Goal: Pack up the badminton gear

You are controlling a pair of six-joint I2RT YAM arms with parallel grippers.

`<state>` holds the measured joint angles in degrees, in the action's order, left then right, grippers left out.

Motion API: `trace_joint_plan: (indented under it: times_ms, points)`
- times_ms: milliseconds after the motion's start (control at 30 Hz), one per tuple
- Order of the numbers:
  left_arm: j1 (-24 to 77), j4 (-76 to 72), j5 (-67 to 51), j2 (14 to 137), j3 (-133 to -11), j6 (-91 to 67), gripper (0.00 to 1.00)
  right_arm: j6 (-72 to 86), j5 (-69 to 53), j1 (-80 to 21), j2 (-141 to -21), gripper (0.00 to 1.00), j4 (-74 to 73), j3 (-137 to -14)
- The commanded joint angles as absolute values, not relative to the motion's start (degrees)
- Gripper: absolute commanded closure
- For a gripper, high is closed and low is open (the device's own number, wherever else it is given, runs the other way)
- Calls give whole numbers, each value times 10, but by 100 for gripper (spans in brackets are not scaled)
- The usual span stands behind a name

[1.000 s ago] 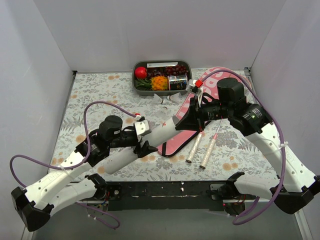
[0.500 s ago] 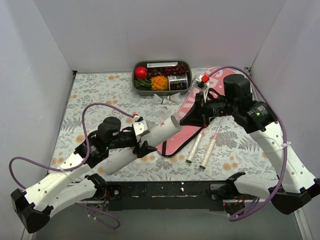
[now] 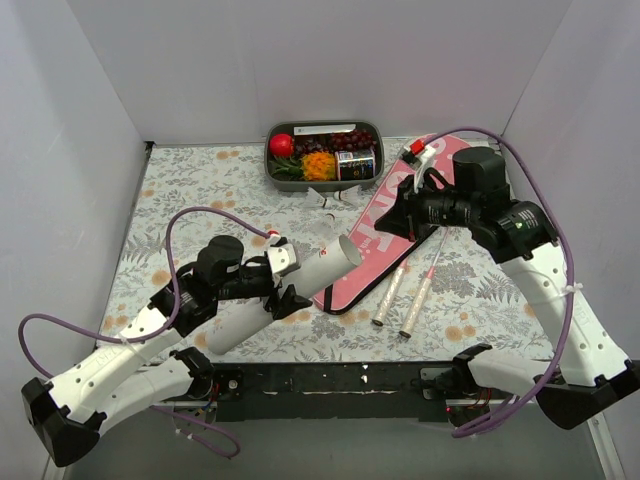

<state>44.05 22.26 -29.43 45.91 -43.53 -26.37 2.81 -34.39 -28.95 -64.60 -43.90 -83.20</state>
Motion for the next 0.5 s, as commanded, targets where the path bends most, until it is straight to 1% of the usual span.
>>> trace_joint_plan:
  times_ms: [0,33,67,133,167,267,300,400,467]
  points:
    - [443,213,-312,442,-447,-258,98,60,-129,-244,-672,99,-472,-801]
    - [443,213,-315,443,-450,-258,98,68,-87,-232,-680,99,-472,-786]
    - [443,214,-314,443,-452,-259,98,76,-75,-195,-682,99,-460,-745]
    - [443,213,-317,444,-455,-259,98,105,-41,-156,-683,99,-440,-702]
    - [443,214,-320,443,-457,-261,98,117,-27,-123,-685,99,-429,-656]
    - [443,217,-325,442,-464,-264,98,154,32,-75,-690,99,-376,-599]
    - [443,221,-323,440,-466,-263,98,161,44,-67,-693,99,-354,-568]
    - [443,232,-313,431,-473,-258,98,189,84,-48,-706,99,-326,-527]
    - [443,233,-315,420,-476,-259,98,206,110,-40,-715,99,-306,-516]
